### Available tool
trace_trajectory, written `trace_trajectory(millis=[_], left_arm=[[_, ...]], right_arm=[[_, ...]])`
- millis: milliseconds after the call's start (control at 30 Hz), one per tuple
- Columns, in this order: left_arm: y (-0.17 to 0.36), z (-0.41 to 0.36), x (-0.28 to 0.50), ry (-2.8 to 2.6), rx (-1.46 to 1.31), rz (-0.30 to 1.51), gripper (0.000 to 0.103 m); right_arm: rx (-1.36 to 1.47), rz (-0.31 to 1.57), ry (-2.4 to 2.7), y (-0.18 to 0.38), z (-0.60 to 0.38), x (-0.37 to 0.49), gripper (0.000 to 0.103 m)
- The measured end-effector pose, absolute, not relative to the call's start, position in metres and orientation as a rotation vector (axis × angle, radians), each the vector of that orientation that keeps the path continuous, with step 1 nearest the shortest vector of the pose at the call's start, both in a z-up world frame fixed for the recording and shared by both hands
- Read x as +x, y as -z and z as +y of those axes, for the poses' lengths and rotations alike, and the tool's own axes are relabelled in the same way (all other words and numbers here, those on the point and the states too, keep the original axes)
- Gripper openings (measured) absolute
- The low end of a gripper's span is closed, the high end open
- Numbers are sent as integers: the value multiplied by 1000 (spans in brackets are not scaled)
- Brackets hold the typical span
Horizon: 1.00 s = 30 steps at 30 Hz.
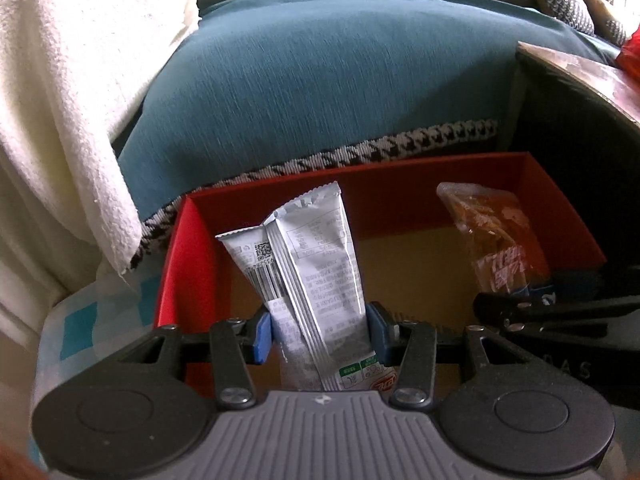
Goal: Organize snacks
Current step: 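Open the left tool dropping the bar packet into the box while the right tool releases the pouch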
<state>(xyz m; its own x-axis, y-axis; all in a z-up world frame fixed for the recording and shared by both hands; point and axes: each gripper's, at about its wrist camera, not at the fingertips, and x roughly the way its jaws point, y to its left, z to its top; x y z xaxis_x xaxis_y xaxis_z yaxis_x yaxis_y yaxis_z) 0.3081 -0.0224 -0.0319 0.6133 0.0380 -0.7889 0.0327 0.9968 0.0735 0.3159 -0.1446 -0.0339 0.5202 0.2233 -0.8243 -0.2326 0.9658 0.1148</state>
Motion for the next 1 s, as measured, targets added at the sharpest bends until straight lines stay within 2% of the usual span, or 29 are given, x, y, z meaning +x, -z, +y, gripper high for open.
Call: trace_trajectory(millis=[200, 300, 467, 1000], left_arm=[[31, -22, 308, -11, 89, 906, 43], [29, -23, 307, -25, 110, 892, 50], [25, -20, 307, -30, 99, 885, 54], [-5, -16, 286, -40, 69, 842, 55]], right_arm=[[-22, 975, -271, 34, -145, 315, 65], [-15, 959, -269, 27, -147, 314, 65], [0, 949, -270, 22, -149, 313, 65], [34, 895, -270, 0, -153, 294, 67]])
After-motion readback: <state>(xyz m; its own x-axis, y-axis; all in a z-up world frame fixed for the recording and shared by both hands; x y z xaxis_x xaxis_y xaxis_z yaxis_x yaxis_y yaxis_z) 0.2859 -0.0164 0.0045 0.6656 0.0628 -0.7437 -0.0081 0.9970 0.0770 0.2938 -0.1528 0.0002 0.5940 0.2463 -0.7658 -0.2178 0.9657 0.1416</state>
